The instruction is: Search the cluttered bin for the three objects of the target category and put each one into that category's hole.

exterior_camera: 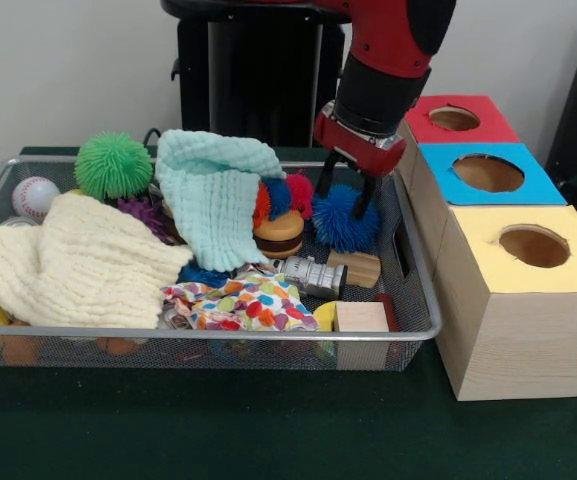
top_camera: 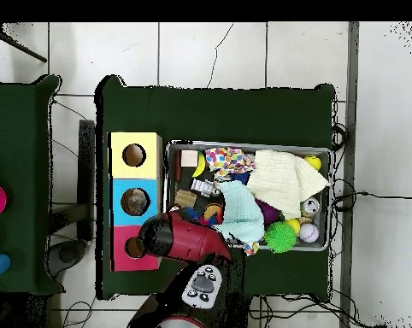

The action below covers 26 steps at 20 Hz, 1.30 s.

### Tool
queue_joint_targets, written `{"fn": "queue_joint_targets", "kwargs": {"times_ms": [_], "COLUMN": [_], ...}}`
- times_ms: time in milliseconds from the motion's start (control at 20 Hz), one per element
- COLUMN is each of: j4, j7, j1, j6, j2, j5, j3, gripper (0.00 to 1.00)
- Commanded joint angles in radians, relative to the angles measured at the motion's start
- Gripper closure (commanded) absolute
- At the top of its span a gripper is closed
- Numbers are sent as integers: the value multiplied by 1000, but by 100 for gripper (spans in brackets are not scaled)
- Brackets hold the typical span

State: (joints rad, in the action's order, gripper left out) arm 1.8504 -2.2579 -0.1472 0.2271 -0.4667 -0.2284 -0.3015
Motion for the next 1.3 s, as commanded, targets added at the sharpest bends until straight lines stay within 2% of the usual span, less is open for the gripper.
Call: {"fn": "queue_joint_targets", "kwargs": {"times_ms": [50,300,550,700,1050,1100,1300], "j4": [56,22,-21,-43,-57,-57,-48], "j7": [-194,-171,-143,-155,-160,-164,-159], "j1": [-3,13,48,40,36,30,47], "j6": [29,9,-80,-102,-153,-169,-206], "j2": [6,86,188,244,302,306,288], "j5": [-63,-55,-28,-38,-49,-51,-37], "j3": [123,119,122,107,104,97,119], "gripper": [0,0,0,0,0,100,100]}}
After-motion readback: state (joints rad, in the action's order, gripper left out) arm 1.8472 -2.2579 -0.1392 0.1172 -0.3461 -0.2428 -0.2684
